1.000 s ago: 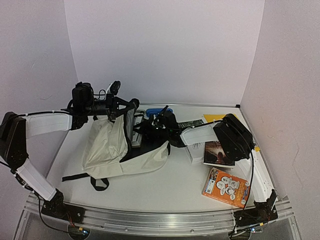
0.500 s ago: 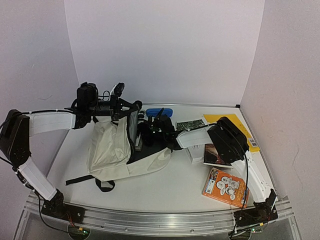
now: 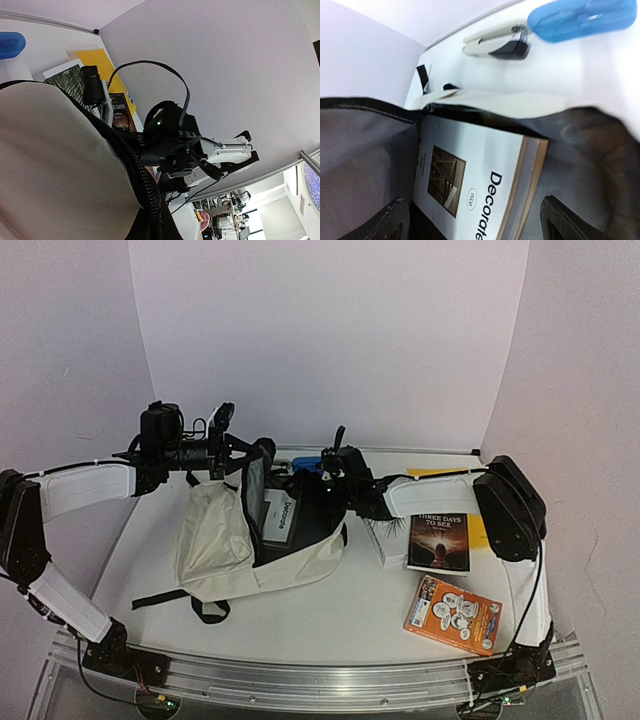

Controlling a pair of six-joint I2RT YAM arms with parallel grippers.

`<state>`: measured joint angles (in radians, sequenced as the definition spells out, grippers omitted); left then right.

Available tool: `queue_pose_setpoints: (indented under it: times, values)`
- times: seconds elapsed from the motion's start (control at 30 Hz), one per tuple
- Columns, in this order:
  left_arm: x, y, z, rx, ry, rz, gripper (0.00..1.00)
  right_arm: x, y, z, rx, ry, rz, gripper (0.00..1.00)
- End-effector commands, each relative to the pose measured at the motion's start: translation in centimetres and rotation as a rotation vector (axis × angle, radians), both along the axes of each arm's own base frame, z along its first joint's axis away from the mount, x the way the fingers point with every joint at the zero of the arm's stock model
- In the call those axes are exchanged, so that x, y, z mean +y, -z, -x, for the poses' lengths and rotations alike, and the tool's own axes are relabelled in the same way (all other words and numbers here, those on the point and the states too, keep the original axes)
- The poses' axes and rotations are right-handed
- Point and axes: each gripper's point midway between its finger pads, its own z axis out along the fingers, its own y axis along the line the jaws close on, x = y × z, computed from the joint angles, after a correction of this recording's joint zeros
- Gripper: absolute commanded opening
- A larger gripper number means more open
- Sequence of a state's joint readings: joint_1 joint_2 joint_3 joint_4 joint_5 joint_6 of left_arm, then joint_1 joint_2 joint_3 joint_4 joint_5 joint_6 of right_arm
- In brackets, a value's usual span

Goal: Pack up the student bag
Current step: Place the book in the student bag.

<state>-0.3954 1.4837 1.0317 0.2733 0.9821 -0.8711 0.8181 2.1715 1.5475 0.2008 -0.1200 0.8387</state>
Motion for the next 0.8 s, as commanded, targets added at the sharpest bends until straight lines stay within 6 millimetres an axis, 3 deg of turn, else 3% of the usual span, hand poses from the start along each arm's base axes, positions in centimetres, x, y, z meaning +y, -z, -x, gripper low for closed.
queue_pose_setpoints:
  times: [0.0,0.1,0.23,0.3,0.77]
  values:
    - [0.4,-2.6,0.6,-0.093,-0.003,0.027,0.00,-3.0,-0.3,0.1,-0.038,0.066,0.132,0.90]
    - [0.3,-2.5,0.5,-0.091,-0.001,0.024,0.00,-2.4,0.5,1.2,-0.001,0.029,0.119,0.83]
    - [0.1,-1.9,0.3,-0.072,0.010,0.018,0.00,-1.3,2.5,2.4,0.039,-0.011,0.125,0.64]
    - [0.1,-1.6,0.2,-0.064,0.015,0.016,0.00,-0.8,3.1,2.6,0.053,-0.025,0.118,0.60]
    - [-0.2,-0.3,0.2,-0.034,0.040,-0.006,0.00,2.4,3.6,1.6,0.046,-0.079,0.063,0.24]
